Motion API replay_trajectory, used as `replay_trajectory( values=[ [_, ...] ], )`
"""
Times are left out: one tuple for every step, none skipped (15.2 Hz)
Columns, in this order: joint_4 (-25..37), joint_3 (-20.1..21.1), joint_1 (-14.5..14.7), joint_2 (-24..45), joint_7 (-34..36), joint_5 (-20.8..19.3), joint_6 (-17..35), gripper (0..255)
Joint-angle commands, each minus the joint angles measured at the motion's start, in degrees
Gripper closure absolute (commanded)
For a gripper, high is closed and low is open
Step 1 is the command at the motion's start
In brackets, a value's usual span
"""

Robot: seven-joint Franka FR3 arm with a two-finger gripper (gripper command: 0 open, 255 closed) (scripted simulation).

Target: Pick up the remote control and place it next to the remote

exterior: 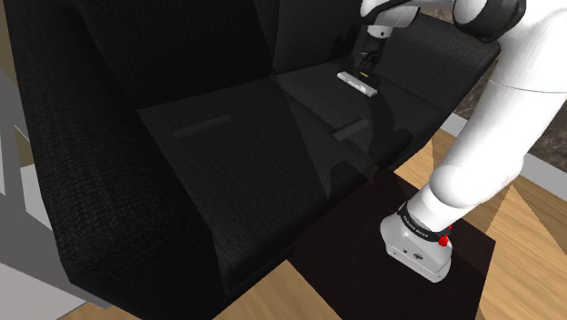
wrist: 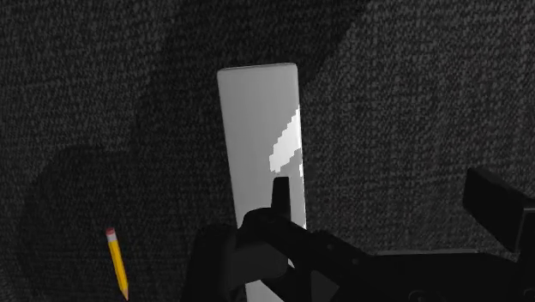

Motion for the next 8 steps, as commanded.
replay_trajectory(
  values=[
    [4.67,0.23,-1.70,4.81,-2.03,2.19,-0.09,0],
    [7.15,0.42,-2.71,7.11,-2.96,3.13,-0.35,0],
    [9.75,0.63,-3.75,9.44,-3.81,4.04,-0.71,0],
    [12.49,0.88,-4.83,11.79,-4.59,4.90,-1.14,0],
    [15.39,1.15,-5.94,14.18,-5.29,5.71,-1.67,0],
    [16.13,1.26,-6.25,14.77,-5.44,5.88,-1.81,0],
    [15.76,1.36,-6.29,15.04,-5.52,6.00,-1.19,0],
    [15.41,1.44,-6.33,15.33,-5.60,6.14,-0.57,0]
  ],
)
